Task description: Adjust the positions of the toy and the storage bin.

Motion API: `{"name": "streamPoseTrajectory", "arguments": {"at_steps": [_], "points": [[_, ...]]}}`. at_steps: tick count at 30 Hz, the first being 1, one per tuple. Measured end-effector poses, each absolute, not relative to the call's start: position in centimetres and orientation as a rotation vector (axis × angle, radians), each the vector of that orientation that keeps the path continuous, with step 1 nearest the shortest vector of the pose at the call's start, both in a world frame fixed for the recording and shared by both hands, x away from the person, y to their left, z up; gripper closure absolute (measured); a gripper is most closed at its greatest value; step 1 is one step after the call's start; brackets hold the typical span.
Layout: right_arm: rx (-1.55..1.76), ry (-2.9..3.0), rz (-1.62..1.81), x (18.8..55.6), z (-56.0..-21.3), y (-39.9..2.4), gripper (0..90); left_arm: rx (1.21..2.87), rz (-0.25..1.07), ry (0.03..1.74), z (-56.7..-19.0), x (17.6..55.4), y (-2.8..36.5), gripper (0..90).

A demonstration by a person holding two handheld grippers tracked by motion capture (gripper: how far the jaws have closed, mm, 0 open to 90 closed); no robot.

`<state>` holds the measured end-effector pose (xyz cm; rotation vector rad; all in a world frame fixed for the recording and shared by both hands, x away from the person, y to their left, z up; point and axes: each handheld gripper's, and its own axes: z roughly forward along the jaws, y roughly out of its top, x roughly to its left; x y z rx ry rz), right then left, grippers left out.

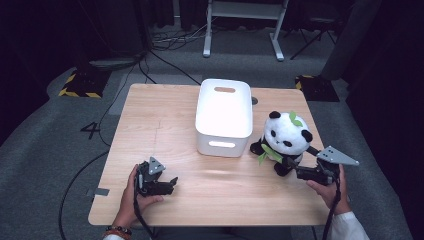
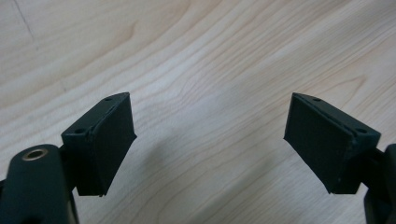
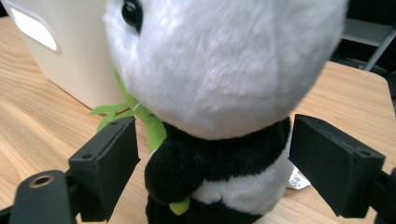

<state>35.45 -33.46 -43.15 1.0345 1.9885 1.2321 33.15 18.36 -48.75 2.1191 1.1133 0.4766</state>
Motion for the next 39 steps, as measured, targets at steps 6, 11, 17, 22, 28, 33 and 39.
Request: {"name": "streamPoseTrajectory", "arguments": {"at_steps": [6,11,17,22,28,33,39], "points": [[1.02,1.977,1.251,35.0,-42.3,-34.0,17.6,2.109,0.483,1.072,-48.1,33.1,17.7,16.3],[1.018,1.975,1.27,34.9,-42.0,-34.0,16.8,2.089,0.491,1.044,-47.4,33.2,17.2,16.2],[1.018,1.962,1.285,34.8,-41.5,-34.2,15.9,2.021,0.494,1.01,-45.8,33.8,16.5,16.3],[1.014,1.954,1.302,34.7,-41.1,-34.2,15.8,1.951,0.561,0.997,-43.9,34.5,15.6,17.2],[1.007,1.945,1.296,34.8,-40.6,-34.3,15.9,1.907,0.544,0.969,-42.2,35.6,14.3,17.2],[0.991,1.95,1.287,34.7,-40.2,-34.1,16.1,1.862,0.546,0.958,-40.6,36.7,13.6,17.2],[0.979,1.942,1.29,34.5,-39.6,-34.1,16.1,1.85,0.611,0.952,-38.8,38.0,12.7,17.3]]}}
